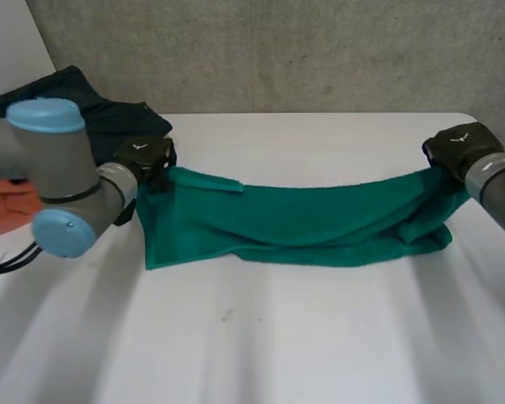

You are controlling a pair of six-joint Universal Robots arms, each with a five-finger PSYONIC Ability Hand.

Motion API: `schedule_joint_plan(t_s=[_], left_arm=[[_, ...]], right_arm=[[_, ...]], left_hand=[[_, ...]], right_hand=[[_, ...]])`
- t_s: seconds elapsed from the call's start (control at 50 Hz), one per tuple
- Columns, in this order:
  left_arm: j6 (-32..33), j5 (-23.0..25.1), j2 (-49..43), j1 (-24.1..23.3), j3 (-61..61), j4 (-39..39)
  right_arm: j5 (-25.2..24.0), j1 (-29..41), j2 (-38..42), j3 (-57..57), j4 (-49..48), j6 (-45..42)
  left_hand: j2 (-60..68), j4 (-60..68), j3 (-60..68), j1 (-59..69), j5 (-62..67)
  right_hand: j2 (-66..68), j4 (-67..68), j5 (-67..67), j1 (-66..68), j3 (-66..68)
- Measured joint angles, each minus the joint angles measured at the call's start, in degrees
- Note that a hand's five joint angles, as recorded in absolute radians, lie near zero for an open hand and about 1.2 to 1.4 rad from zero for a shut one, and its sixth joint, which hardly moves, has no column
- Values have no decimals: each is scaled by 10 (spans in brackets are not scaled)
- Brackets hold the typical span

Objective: Fold the laundry.

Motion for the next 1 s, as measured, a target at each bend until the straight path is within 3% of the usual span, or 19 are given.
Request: schedule_joint_plan(t_s=[0.06,0.08,0.1,0.12,0.16,0.3,0.42,0.54,0.72,1.0], left_arm=[[2,1,-40,-1,40,31],[3,1,-55,-2,58,48],[3,2,-65,-2,69,60],[4,2,-74,-2,79,72],[4,2,-82,-3,86,89],[9,3,-33,-12,24,112],[28,3,93,-21,-145,106],[73,4,148,-26,-274,100],[140,23,112,-20,-313,102],[143,38,29,-16,-227,102]], right_arm=[[14,7,14,-1,-40,3],[27,11,23,-2,-65,4],[36,14,28,-2,-80,4],[45,17,32,-3,-94,5],[59,23,38,-3,-113,5],[82,42,45,6,-138,3],[82,46,40,20,-134,2],[81,46,37,32,-132,2],[79,51,37,51,-132,0],[77,58,39,67,-134,-1]], left_hand=[[-83,-89,-81,-91,-77],[-315,-311,-299,-342,-294],[-315,-311,-299,-342,-294],[-438,-441,-427,-467,-425],[-490,-503,-490,-504,-488],[-452,-460,-451,-437,-443],[-322,-328,-320,-301,-312],[-289,-293,-287,-276,-280],[-289,-293,-287,-276,-280],[-276,-281,-275,-266,-267]], right_hand=[[0,0,0,0,0],[0,0,0,0,0],[0,0,0,0,0],[0,0,0,0,0],[0,0,0,0,0],[0,0,1,0,0],[0,0,1,0,0],[0,0,1,0,0],[0,0,1,0,0],[0,0,3,0,0]])
